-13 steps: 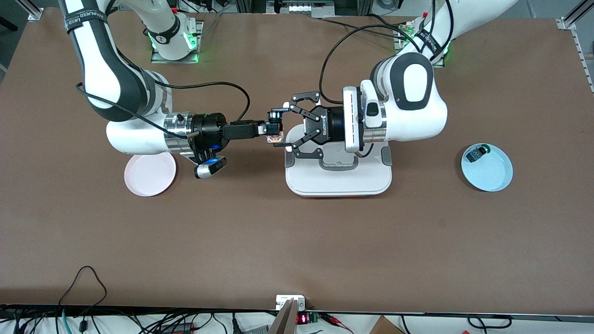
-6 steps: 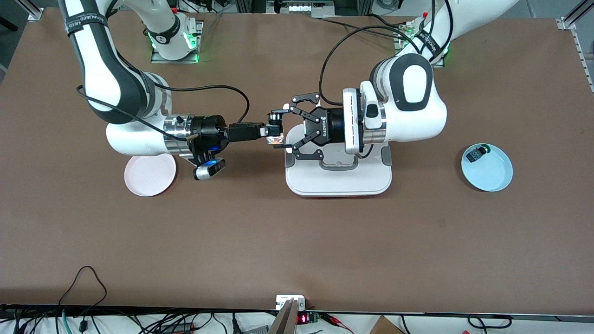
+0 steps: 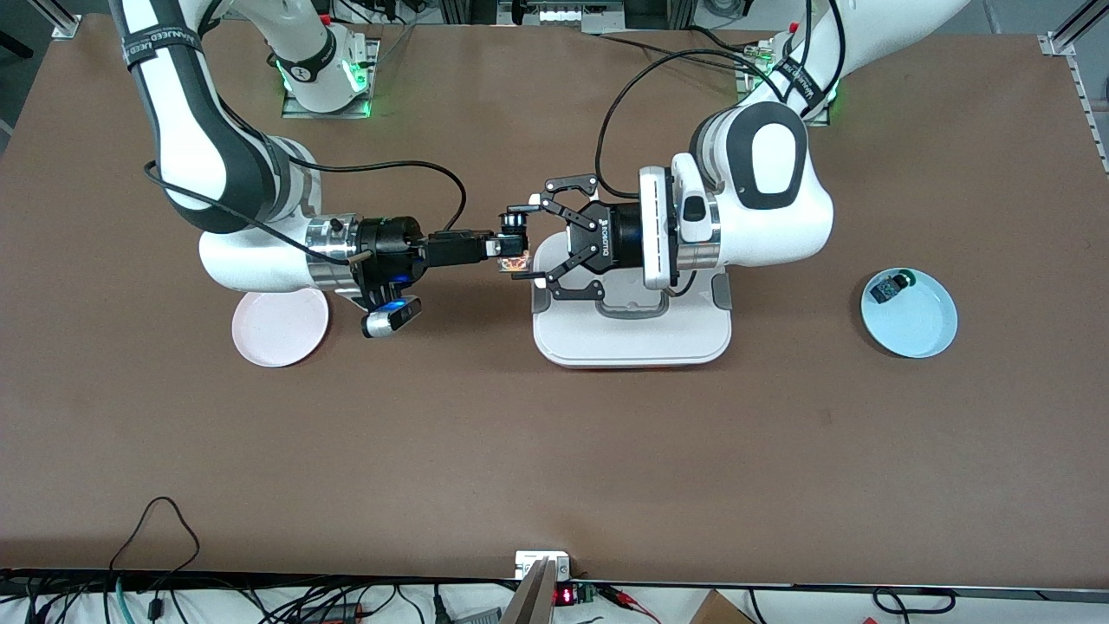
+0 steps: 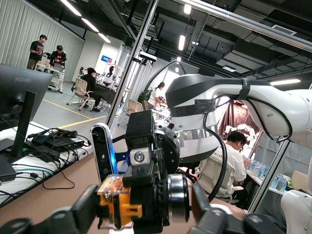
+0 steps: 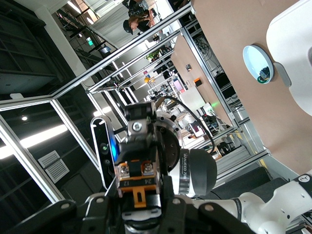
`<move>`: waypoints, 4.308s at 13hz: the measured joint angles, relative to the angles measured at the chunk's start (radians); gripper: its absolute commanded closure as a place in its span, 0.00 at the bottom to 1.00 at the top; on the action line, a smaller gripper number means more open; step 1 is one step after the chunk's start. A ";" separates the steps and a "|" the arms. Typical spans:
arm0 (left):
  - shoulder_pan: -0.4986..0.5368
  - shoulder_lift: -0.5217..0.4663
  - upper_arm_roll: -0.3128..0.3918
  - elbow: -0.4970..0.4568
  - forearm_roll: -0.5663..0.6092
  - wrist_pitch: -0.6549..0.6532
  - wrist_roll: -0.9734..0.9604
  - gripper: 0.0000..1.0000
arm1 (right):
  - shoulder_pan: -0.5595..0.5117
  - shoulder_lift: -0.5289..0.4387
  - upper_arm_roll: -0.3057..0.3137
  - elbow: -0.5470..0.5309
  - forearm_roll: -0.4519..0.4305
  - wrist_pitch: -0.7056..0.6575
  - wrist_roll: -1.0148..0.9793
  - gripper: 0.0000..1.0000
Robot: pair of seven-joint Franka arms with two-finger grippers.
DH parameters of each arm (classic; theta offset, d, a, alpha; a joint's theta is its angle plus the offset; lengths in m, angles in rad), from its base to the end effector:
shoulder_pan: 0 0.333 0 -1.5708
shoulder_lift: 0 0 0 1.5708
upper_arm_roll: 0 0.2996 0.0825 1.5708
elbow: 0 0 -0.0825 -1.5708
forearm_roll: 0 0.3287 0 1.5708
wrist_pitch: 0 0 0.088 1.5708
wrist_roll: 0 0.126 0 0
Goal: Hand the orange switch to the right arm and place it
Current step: 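Open the left gripper and withdraw while the right gripper pulls the switch, then lower the switch onto the white plate with the right gripper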
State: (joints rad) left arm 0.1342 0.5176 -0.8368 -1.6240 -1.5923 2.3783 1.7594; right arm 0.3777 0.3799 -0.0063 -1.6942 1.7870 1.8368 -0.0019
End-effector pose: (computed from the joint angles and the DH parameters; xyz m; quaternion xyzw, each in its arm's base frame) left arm 0.5454 -0.3669 0.4640 0.6060 -0.3685 0.4229 0.5640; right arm 0.5510 0.3184 0.4557 -0.6666 0.1716 0.2053 0.6957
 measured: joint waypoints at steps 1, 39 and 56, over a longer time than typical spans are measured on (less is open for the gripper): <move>0.003 0.000 0.002 0.000 0.000 0.000 0.001 0.00 | -0.001 0.000 -0.001 0.000 0.000 0.000 0.000 0.93; -0.042 -0.461 0.763 0.206 1.504 -0.883 -1.214 0.00 | -0.321 0.009 -0.007 -0.367 -1.888 0.556 -1.105 0.98; -0.066 -0.458 0.775 0.108 1.557 -0.865 -1.776 0.00 | -0.358 0.014 -0.007 -0.460 -1.880 0.704 -0.928 0.00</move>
State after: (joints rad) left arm 0.0683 0.0599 -0.0616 -1.5159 -0.0354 1.5134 -0.0169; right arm 0.0197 0.3939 -0.0134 -2.1546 -0.0930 2.5409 -0.9302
